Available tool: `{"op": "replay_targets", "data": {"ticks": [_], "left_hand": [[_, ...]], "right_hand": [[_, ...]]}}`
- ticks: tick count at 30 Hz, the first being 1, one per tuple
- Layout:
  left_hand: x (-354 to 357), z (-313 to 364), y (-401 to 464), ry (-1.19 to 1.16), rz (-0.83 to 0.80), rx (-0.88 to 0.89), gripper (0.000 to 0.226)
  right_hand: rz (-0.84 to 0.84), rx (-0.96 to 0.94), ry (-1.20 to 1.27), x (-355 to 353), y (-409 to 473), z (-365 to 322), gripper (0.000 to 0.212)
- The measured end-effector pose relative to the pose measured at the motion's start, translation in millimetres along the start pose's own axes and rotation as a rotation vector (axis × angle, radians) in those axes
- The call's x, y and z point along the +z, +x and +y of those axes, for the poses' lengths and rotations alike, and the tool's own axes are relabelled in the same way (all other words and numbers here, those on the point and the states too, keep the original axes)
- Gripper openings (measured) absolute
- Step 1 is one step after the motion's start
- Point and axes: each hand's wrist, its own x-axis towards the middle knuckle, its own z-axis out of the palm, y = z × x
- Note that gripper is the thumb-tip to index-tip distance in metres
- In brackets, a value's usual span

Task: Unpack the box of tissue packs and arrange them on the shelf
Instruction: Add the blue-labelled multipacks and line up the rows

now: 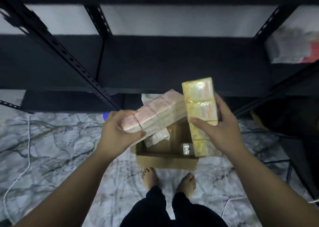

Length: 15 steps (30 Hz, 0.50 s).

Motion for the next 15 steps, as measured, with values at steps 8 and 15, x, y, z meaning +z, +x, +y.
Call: {"op": "replay_targets", "data": {"ticks": [8,15], "left_hand": [[-70,115,-7,-0.072,0.162,0.219,0.066],[-110,203,12,-0.087,0.252,0.339,0.068]], "right_hand": [[-0.01,-0.212,-0.053,-62,-5,-89,0.103],[0.008,-0.372,-0.137,-115,11,-156,0.107]]}}
